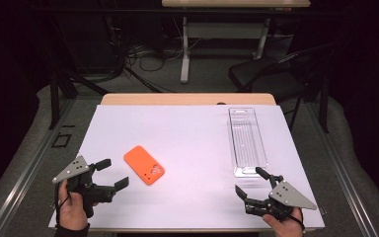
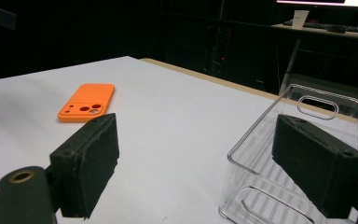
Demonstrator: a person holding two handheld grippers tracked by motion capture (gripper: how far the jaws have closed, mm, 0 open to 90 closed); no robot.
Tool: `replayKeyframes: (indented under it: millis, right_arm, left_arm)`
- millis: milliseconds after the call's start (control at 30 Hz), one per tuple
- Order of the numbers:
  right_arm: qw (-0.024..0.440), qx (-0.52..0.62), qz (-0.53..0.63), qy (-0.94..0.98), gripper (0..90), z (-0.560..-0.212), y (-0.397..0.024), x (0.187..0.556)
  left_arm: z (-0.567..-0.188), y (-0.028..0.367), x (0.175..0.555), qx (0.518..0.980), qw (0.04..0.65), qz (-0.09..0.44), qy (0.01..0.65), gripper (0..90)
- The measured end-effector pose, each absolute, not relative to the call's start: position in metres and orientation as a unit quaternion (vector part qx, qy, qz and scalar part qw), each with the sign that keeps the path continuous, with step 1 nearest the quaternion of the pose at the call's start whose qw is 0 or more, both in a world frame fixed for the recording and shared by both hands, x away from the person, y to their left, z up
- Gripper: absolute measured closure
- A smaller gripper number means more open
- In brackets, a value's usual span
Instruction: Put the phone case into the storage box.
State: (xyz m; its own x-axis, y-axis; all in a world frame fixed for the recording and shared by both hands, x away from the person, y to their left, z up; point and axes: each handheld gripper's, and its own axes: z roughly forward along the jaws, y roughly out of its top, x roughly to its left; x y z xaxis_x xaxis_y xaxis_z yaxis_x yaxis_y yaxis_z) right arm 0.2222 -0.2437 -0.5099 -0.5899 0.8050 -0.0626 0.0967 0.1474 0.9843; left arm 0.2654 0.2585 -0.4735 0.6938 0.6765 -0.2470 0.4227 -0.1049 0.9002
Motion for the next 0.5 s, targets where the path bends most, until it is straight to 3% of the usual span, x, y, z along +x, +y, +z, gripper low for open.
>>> replayKeyframes:
  millis: [433, 500]
  right_arm:
    - [0.312, 0.331, 0.561, 0.692, 14.1, -0.513, -0.245, 0.224]
    - [0.31, 0.332, 0.562, 0.691, 14.1, -0.513, -0.246, 0.224]
  left_arm:
    - [-0.46, 0.235, 0.293, 0.765, 0.511, 0.084, 0.384, 0.2]
    - [-0.458, 0.23, 0.297, 0.772, 0.503, 0.085, 0.378, 3.7]
